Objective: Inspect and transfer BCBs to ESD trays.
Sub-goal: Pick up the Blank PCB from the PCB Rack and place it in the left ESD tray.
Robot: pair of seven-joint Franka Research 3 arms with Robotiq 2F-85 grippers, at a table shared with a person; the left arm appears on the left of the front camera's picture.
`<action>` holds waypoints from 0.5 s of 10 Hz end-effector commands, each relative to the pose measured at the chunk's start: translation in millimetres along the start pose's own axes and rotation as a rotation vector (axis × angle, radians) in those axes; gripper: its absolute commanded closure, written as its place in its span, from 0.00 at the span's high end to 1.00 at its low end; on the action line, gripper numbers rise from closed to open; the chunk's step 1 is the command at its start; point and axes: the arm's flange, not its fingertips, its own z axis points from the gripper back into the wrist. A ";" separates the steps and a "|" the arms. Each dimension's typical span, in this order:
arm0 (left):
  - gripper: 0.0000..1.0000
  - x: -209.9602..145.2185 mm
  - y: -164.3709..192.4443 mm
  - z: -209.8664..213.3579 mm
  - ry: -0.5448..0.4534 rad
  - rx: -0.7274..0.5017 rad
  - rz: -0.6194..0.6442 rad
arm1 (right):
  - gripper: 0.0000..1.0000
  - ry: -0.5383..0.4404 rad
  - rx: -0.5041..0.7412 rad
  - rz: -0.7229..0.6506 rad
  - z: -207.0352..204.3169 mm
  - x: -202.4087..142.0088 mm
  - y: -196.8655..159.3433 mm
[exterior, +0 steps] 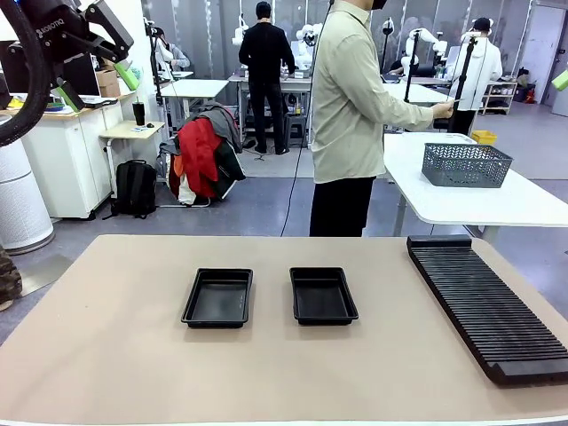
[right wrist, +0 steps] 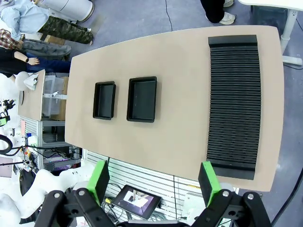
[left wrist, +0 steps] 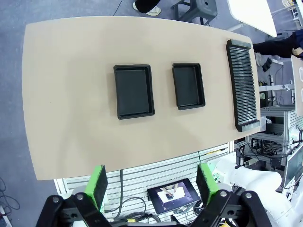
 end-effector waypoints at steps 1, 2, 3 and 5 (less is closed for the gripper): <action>1.00 -0.1 0.0 -0.1 0.001 0.000 0.000 | 1.00 0.000 0.000 0.000 -0.1 0.1 -0.1; 1.00 -0.1 0.0 -0.1 0.001 0.000 0.000 | 1.00 0.000 0.000 0.000 -0.1 0.1 -0.1; 1.00 -0.1 0.0 -0.1 0.001 0.000 0.000 | 1.00 0.000 0.000 0.000 -0.1 0.1 -0.1; 1.00 -0.1 0.0 -0.1 0.001 0.000 0.000 | 1.00 0.000 0.000 0.000 -0.1 0.1 -0.1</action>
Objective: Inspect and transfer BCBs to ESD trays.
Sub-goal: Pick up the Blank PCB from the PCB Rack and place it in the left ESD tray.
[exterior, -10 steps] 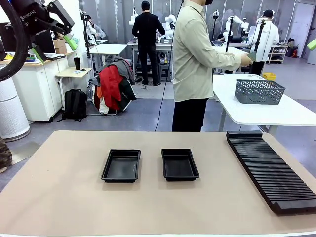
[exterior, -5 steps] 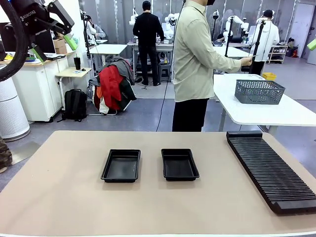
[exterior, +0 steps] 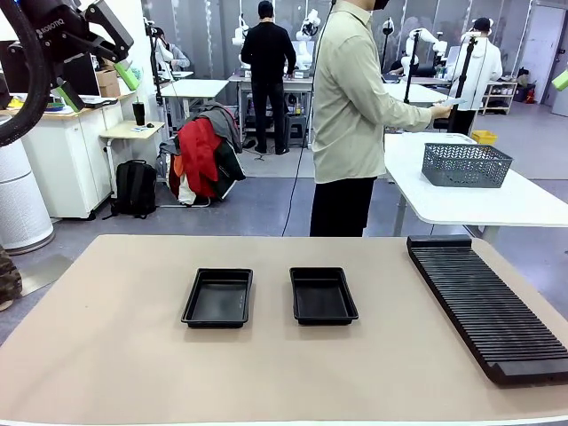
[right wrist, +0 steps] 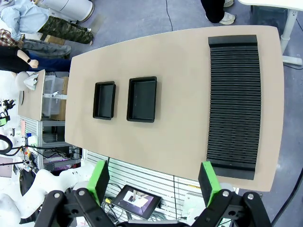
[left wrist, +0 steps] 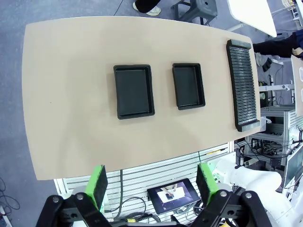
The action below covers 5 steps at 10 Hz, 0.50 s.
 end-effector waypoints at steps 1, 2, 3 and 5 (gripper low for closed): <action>1.00 -0.1 0.0 -0.1 0.001 0.000 0.000 | 1.00 0.000 0.000 0.000 -0.1 0.1 -0.1; 1.00 -0.1 0.0 -0.1 0.001 0.000 0.000 | 1.00 0.000 0.000 0.000 -0.1 0.1 -0.1; 1.00 -0.1 0.0 -0.1 0.001 0.000 0.000 | 1.00 0.000 0.000 0.000 -0.1 0.1 -0.1; 1.00 -0.1 0.0 -0.1 0.001 0.000 0.000 | 1.00 0.000 0.000 0.000 -0.1 0.1 -0.1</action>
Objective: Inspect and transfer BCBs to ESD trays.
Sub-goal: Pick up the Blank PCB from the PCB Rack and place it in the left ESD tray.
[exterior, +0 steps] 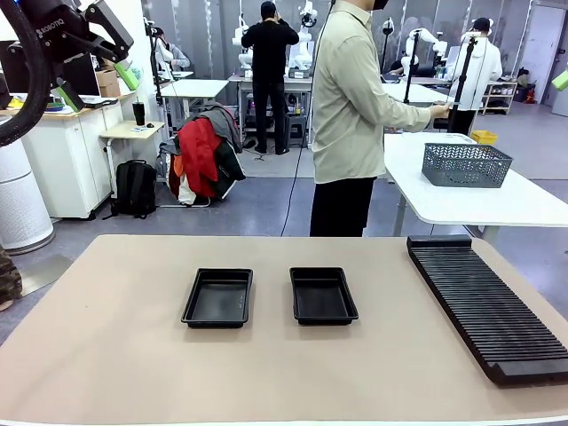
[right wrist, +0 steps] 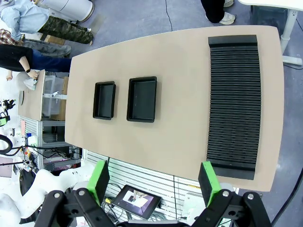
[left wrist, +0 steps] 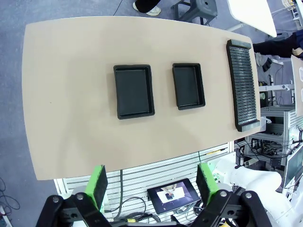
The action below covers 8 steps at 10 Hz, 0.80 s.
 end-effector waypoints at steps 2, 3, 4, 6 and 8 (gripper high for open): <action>1.00 -0.1 0.0 -0.1 0.001 0.000 0.000 | 1.00 0.000 0.000 0.000 0.0 0.1 -0.1; 1.00 -0.1 0.0 -0.1 0.001 0.000 0.000 | 1.00 0.000 0.000 0.000 0.0 0.1 -0.1; 1.00 -0.1 0.0 -0.1 0.001 0.000 0.000 | 1.00 0.000 0.000 0.000 0.0 0.1 -0.1; 1.00 -0.1 0.0 -0.1 0.001 0.000 0.000 | 1.00 0.000 0.000 0.000 0.0 0.1 -0.1; 1.00 -0.1 0.0 -0.1 0.001 0.000 0.000 | 1.00 0.000 0.000 0.000 0.0 0.1 -0.1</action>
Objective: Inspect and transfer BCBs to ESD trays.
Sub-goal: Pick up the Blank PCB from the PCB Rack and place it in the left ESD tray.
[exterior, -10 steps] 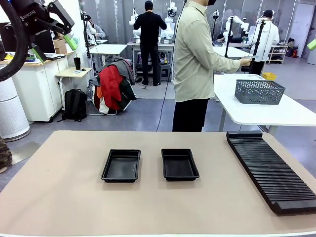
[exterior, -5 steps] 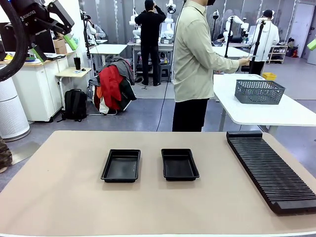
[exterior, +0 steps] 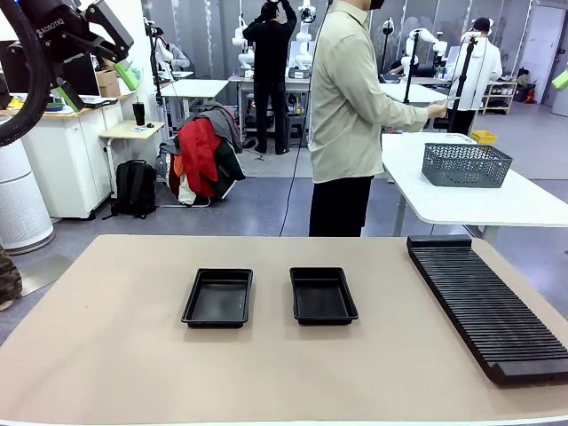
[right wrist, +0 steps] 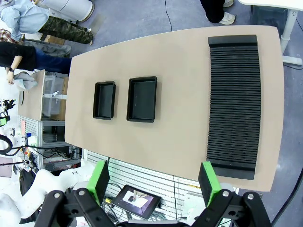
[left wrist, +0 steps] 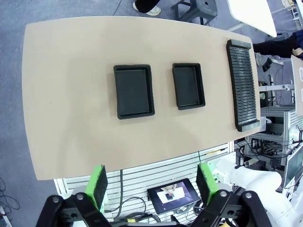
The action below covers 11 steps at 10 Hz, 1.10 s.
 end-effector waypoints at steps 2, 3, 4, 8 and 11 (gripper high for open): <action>1.00 -0.1 0.0 -0.1 0.001 0.000 0.000 | 1.00 0.000 0.000 -0.001 -0.1 0.1 -0.1; 1.00 -0.1 0.0 -0.1 0.001 0.000 0.000 | 1.00 0.000 0.000 -0.001 -0.1 0.1 -0.1; 1.00 -0.1 0.0 -0.1 0.001 0.000 0.000 | 1.00 0.000 0.000 -0.001 -0.1 0.1 -0.1; 1.00 -0.1 0.0 -0.1 0.001 0.000 0.000 | 1.00 0.000 0.000 -0.001 -0.1 0.1 -0.1; 1.00 -0.1 0.0 -0.1 0.001 0.000 0.000 | 1.00 0.000 0.000 -0.001 -0.1 0.1 -0.1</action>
